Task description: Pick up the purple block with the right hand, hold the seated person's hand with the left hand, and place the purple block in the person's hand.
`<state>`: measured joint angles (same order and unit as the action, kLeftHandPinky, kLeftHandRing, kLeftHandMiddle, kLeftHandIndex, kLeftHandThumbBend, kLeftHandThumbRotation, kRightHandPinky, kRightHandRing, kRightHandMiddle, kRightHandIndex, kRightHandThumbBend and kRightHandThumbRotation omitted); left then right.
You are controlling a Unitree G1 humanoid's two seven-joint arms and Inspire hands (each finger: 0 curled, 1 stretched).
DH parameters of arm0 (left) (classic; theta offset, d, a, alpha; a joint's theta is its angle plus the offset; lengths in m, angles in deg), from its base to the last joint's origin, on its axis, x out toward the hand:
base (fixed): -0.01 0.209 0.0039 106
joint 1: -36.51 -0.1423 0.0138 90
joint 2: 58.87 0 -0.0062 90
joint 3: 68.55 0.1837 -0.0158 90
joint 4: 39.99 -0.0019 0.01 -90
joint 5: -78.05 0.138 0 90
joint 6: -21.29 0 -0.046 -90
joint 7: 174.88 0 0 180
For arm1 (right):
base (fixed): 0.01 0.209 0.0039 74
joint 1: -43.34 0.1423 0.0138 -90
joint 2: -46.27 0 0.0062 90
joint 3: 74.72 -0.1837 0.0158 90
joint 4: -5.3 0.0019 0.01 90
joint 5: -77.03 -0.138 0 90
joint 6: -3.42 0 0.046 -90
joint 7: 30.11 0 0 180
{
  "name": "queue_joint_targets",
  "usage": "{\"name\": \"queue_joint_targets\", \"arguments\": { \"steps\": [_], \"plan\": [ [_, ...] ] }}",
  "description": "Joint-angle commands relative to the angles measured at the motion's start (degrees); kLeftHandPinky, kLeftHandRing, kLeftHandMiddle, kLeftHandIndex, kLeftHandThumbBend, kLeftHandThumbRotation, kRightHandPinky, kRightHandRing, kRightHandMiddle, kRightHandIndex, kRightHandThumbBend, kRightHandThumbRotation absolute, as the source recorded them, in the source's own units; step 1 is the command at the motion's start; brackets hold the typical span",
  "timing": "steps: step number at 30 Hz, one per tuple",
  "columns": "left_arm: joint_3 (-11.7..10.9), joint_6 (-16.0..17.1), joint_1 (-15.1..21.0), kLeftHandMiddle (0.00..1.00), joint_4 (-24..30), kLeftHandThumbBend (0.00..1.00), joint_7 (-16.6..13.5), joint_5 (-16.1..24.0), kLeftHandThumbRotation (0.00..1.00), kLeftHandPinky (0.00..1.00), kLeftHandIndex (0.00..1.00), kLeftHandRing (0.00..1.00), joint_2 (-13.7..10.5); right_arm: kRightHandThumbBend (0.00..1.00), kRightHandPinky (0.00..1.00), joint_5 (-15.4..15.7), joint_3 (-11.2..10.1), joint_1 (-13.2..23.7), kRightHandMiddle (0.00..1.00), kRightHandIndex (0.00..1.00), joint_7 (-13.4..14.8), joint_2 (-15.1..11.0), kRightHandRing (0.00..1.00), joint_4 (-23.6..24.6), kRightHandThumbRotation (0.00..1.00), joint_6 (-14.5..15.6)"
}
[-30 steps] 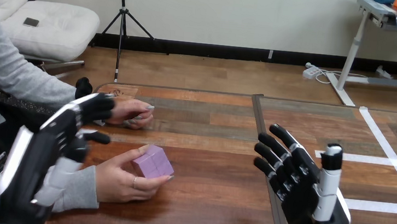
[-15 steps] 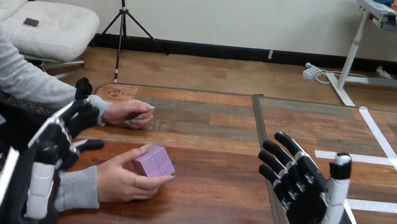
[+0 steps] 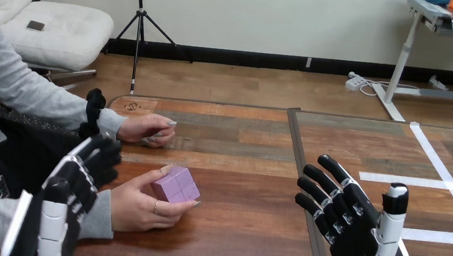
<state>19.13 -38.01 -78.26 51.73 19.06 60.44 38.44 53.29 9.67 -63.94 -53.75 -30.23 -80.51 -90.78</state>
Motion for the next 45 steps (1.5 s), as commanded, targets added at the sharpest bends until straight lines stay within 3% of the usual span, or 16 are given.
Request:
{"name": "queue_joint_targets", "arguments": {
  "steps": [1, 13, 17, 25, 45],
  "plan": [
    [1.5, -0.9, 0.8, 0.84, 4.5, 0.84, 1.3, 0.2, 1.0, 0.85, 0.83, 0.86, 1.0, 1.0, 0.85, -1.3, -0.6, 1.4, 0.85, 0.86, -1.1, -0.3, 0.86, 3.6, 0.97, -1.8],
    [4.2, -3.5, -0.9, 0.85, 6.8, 0.82, 1.8, 0.7, 1.0, 0.86, 0.84, 0.85, 2.1, 1.0, 0.83, -3.3, -0.5, 0.9, 0.86, 0.87, -1.7, 0.8, 0.87, 3.5, 0.97, -2.9],
    [4.7, -2.2, -0.3, 0.84, 5.6, 0.81, 3.0, 0.2, 1.0, 0.86, 0.84, 0.83, 2.0, 1.0, 0.84, -3.6, -0.3, 0.8, 0.87, 0.87, -2.2, 0.7, 0.87, 3.3, 0.97, -3.5],
    [4.6, -1.7, 0.2, 0.84, 4.9, 0.79, 3.8, 0.3, 1.0, 0.86, 0.84, 0.82, 1.8, 1.0, 0.83, -4.2, -0.1, 0.6, 0.87, 0.88, -2.6, 1.1, 0.87, 2.7, 0.98, -4.5],
    [4.0, -1.8, 0.8, 0.83, 5.9, 0.73, 1.7, 1.5, 1.0, 0.82, 0.84, 0.83, 2.2, 1.0, 0.83, -4.3, 0.6, 0.8, 0.88, 0.88, -3.1, 1.1, 0.87, 1.7, 0.97, -4.5]
  ]
}}
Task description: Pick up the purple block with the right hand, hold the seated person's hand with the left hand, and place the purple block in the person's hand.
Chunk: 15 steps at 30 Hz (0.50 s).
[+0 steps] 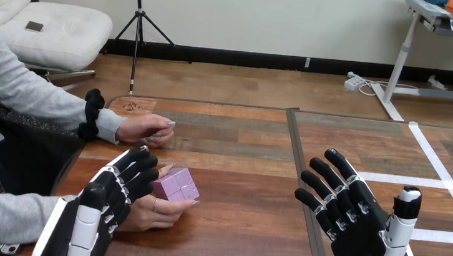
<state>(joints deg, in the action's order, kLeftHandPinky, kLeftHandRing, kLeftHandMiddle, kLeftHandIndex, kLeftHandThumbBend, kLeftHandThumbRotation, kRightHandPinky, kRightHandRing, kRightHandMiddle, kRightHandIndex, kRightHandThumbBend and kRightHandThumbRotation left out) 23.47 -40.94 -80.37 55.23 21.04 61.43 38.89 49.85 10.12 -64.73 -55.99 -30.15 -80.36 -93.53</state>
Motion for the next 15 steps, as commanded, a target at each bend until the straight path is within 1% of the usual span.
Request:
{"name": "queue_joint_targets", "arguments": {
  "steps": [1, 10, 15],
  "plan": [
    [-0.4, 1.2, 2.9, 0.83, 2.3, 0.73, -0.3, 0.6, 1.0, 0.82, 0.84, 0.83, 1.8, 1.0, 0.83, -0.8, 0.1, 1.7, 0.88, 0.88, -0.9, 1.0, 0.87, 1.6, 0.97, -1.7],
    [-0.6, 1.0, 3.3, 0.82, 2.5, 0.73, -0.3, 0.4, 1.0, 0.8, 0.81, 0.83, 1.4, 1.0, 0.82, -0.5, 0.2, 1.6, 0.87, 0.87, -0.5, 1.3, 0.86, 1.6, 0.98, -1.7],
    [-0.7, 0.7, 3.4, 0.82, 2.8, 0.72, -0.5, 0.7, 1.0, 0.8, 0.81, 0.83, 1.3, 0.99, 0.81, -0.5, 0.2, 1.9, 0.86, 0.86, -1.0, 1.4, 0.86, 1.1, 0.98, -2.2]
  ]
}}
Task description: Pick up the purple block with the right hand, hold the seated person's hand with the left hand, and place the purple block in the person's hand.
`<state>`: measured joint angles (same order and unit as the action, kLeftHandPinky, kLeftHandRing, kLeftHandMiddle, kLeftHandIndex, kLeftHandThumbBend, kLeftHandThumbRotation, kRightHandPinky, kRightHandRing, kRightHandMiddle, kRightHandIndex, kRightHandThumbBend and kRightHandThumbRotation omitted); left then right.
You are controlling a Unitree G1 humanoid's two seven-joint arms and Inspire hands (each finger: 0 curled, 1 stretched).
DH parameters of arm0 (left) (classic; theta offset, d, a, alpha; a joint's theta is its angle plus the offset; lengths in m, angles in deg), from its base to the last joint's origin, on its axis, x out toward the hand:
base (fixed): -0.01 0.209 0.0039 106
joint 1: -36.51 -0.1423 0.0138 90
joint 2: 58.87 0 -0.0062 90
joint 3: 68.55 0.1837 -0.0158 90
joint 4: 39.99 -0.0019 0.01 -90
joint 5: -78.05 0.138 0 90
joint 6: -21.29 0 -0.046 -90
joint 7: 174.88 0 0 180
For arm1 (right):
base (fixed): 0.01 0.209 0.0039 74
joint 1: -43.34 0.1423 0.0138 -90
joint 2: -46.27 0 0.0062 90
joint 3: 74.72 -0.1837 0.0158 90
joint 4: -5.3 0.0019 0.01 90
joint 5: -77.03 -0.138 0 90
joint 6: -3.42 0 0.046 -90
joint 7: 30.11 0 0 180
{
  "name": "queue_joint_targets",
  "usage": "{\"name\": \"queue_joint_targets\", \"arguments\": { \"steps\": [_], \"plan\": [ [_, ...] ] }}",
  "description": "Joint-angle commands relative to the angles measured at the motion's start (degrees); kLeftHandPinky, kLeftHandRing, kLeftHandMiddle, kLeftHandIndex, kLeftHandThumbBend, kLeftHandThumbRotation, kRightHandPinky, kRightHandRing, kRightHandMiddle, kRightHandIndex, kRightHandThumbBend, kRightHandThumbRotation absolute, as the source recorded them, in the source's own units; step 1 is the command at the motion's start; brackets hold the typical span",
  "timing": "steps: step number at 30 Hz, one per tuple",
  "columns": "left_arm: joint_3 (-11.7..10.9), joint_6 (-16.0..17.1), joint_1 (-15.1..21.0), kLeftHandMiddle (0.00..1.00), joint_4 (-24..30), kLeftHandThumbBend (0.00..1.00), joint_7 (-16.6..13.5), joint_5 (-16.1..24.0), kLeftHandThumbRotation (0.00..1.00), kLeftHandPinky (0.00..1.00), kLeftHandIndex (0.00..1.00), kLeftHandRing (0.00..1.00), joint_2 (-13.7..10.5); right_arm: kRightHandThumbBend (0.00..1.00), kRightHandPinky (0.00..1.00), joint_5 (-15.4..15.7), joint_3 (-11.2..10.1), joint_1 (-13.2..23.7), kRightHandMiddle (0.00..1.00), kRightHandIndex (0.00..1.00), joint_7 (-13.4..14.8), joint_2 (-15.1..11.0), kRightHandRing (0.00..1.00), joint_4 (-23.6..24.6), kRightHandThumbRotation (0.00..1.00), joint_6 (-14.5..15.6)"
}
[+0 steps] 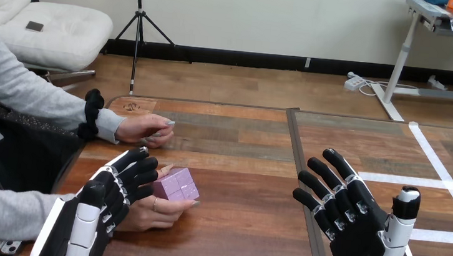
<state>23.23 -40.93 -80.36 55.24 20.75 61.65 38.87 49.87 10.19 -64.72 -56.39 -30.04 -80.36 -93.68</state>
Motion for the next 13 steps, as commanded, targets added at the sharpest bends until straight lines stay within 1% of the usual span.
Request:
{"name": "queue_joint_targets", "arguments": {
  "steps": [1, 10, 13],
  "plan": [
    [-0.5, 0.7, 3.4, 0.82, 2.8, 0.72, -0.3, 0.5, 1.0, 0.8, 0.81, 0.83, 1.4, 0.99, 0.81, -0.5, 0.1, 2.0, 0.86, 0.86, -0.6, 1.3, 0.86, 1.0, 0.98, -2.1],
    [-0.9, 1.7, 4.1, 0.81, 1.8, 0.7, -0.4, 0.7, 1.0, 0.79, 0.8, 0.82, 1.6, 0.98, 0.82, -0.3, 0.2, 2.2, 0.87, 0.87, -0.4, 0.9, 0.86, 1.1, 0.98, -1.7],
    [-0.9, 1.2, 4.1, 0.81, 2.0, 0.69, -0.4, 0.5, 1.0, 0.78, 0.79, 0.82, 1.5, 0.98, 0.82, -0.3, 0.2, 2.2, 0.87, 0.87, -0.3, 0.9, 0.86, 1.1, 0.98, -1.6]
  ]
}}
